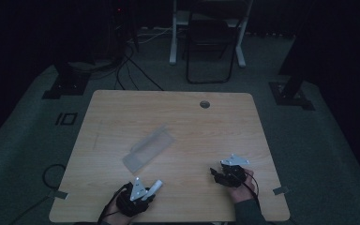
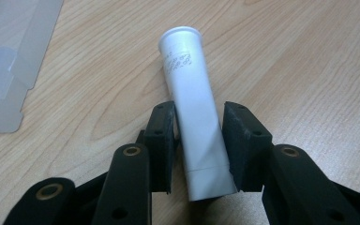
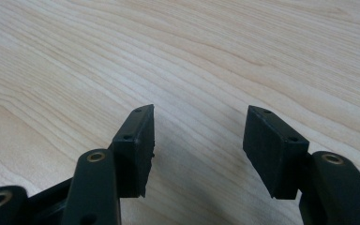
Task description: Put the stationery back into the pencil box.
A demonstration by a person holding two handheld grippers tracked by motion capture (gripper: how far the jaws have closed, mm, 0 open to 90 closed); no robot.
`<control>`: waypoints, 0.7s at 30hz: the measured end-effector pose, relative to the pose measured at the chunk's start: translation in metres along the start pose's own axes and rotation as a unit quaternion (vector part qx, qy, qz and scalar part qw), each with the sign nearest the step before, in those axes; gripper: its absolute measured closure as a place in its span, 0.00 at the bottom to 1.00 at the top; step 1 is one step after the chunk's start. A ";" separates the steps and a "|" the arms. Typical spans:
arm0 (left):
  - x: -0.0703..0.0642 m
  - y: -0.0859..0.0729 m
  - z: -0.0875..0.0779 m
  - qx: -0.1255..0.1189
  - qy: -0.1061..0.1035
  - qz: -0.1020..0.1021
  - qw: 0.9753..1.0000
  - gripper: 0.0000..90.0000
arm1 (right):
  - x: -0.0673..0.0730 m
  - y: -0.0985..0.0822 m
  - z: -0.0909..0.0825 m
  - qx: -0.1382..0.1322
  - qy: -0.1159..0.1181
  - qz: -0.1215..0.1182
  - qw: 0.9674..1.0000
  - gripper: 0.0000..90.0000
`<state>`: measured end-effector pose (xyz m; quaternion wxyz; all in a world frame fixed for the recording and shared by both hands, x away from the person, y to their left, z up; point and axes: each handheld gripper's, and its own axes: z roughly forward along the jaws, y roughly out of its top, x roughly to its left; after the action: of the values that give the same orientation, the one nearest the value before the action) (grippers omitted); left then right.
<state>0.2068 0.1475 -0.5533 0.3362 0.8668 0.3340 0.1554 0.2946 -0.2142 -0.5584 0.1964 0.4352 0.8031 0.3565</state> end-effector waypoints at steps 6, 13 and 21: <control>0.000 0.002 0.002 0.004 0.002 -0.001 1.000 0.72 | -0.001 -0.003 -0.002 -0.002 -0.001 0.003 1.000 0.48; 0.002 0.004 0.004 0.006 0.000 -0.006 1.000 0.73 | -0.002 -0.007 0.001 -0.001 0.000 0.005 1.000 0.48; 0.004 0.007 0.006 0.007 -0.001 -0.015 1.000 0.74 | -0.003 -0.007 0.004 -0.011 0.001 0.004 1.000 0.47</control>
<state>0.2156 0.1434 -0.5531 0.3325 0.8642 0.3480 0.1465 0.2952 -0.2179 -0.5668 0.1990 0.4357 0.7978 0.3661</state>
